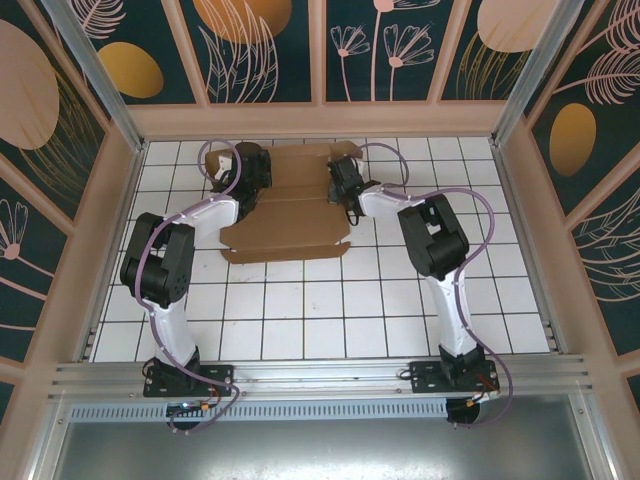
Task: Fold the paper box
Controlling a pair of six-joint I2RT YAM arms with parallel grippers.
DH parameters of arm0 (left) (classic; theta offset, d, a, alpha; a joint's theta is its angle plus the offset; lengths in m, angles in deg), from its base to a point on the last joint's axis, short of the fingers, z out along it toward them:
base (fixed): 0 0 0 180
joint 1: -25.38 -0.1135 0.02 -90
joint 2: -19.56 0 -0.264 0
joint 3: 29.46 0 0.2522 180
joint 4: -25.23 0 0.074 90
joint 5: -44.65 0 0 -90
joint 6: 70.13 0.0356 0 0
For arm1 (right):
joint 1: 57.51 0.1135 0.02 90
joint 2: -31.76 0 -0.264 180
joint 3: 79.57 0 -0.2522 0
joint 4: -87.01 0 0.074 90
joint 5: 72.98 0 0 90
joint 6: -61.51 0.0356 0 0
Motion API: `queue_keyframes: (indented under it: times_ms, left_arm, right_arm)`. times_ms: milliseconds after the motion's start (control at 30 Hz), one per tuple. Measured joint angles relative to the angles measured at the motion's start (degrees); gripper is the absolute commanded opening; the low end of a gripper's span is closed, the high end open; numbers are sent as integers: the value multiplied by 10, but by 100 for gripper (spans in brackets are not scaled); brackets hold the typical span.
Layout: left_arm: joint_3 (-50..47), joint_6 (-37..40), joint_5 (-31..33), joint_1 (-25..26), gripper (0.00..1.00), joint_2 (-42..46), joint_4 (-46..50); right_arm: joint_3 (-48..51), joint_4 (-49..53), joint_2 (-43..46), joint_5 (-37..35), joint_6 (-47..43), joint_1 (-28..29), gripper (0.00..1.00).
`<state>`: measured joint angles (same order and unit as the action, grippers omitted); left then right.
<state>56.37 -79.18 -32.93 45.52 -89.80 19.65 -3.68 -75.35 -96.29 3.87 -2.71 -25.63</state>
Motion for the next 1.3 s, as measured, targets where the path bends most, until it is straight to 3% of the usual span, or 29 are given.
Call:
queue_keyframes:
  times_ms: [300,500,600,700,900,1100,1300]
  left_arm:
    - [0,0,-2,-2,0,0,0]
    - [0,4,-6,-3,0,1,1]
    - [2,5,-12,-4,0,1,5]
    - [11,6,-15,-5,0,0,18]
    - [32,9,-17,-7,0,-6,42]
    - [52,9,-23,-9,0,-16,58]
    - [90,6,-45,-13,0,-44,72]
  right_arm:
    - [36,-70,14,90,-52,12,25]
    - [264,-170,207,204,-132,-27,19]
    - [297,-235,292,232,-166,-75,19]
    - [300,-314,319,254,-190,-136,22]
    - [257,-335,227,285,-279,-205,29]
    - [169,-284,102,326,-377,-218,41]
    - [103,-263,42,394,-441,-217,44]
